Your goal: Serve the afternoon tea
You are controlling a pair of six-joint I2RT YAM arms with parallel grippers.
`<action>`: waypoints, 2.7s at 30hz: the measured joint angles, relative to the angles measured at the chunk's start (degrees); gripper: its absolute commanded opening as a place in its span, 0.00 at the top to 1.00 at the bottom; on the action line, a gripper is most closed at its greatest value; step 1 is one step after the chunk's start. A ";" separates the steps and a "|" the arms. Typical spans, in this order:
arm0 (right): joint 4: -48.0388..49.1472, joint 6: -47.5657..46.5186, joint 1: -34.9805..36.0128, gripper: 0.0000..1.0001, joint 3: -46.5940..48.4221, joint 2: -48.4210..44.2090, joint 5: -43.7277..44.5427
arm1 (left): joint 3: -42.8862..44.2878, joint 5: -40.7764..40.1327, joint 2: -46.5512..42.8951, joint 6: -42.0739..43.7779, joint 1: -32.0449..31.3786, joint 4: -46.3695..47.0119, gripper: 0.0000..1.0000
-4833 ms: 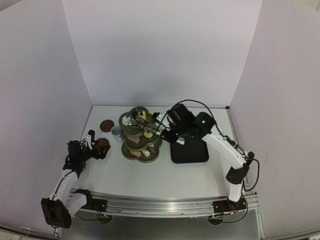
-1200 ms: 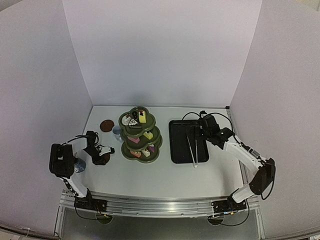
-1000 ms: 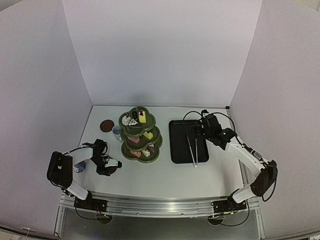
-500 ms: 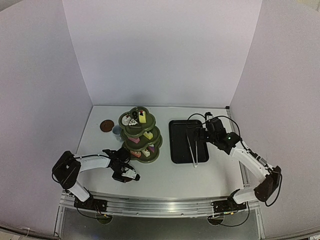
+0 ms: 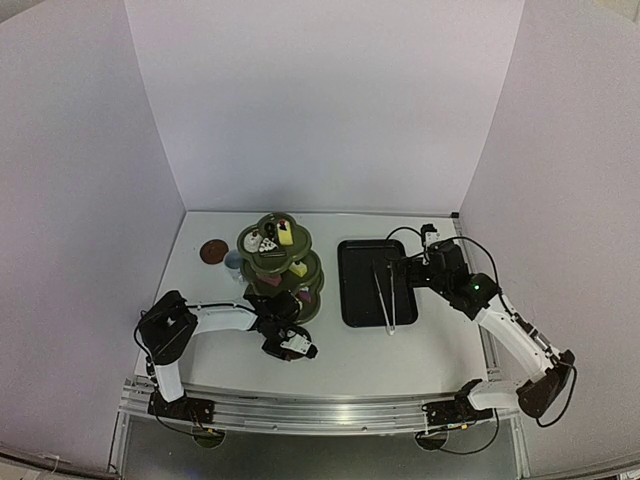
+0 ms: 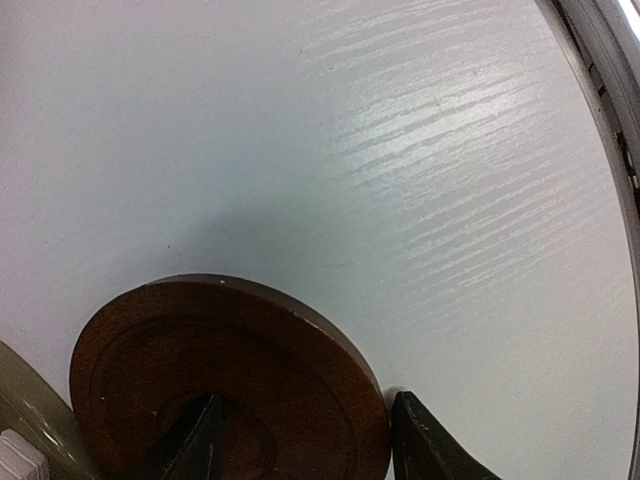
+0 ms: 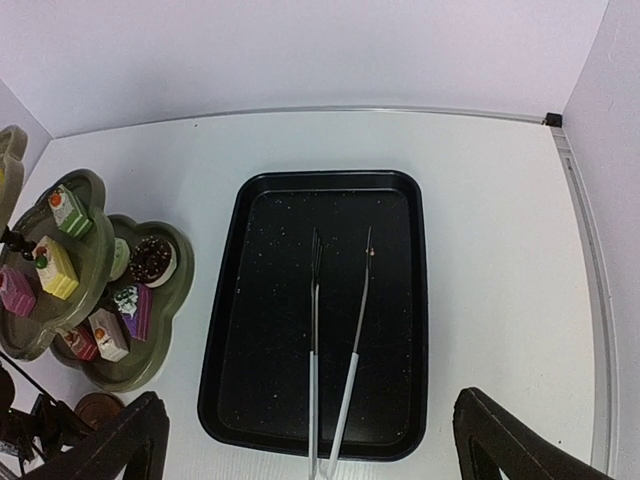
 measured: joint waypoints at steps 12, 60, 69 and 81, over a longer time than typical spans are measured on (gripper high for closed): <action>-2.96 -6.88 0.00 0.02 2.51 -0.62 0.77 | 0.80 1.64 0.83 -0.44 -3.83 -0.07 0.42; -5.51 -6.24 0.00 0.03 16.96 11.74 -5.32 | 40.98 9.29 -11.92 -45.53 53.58 -18.11 0.14; -5.73 -4.16 0.00 0.02 17.40 15.64 -5.00 | 56.77 -4.01 17.40 -57.46 53.66 -12.97 0.25; -6.09 -4.48 0.00 0.02 17.62 15.73 -6.48 | 65.73 -10.83 32.49 -49.79 53.32 -17.16 0.19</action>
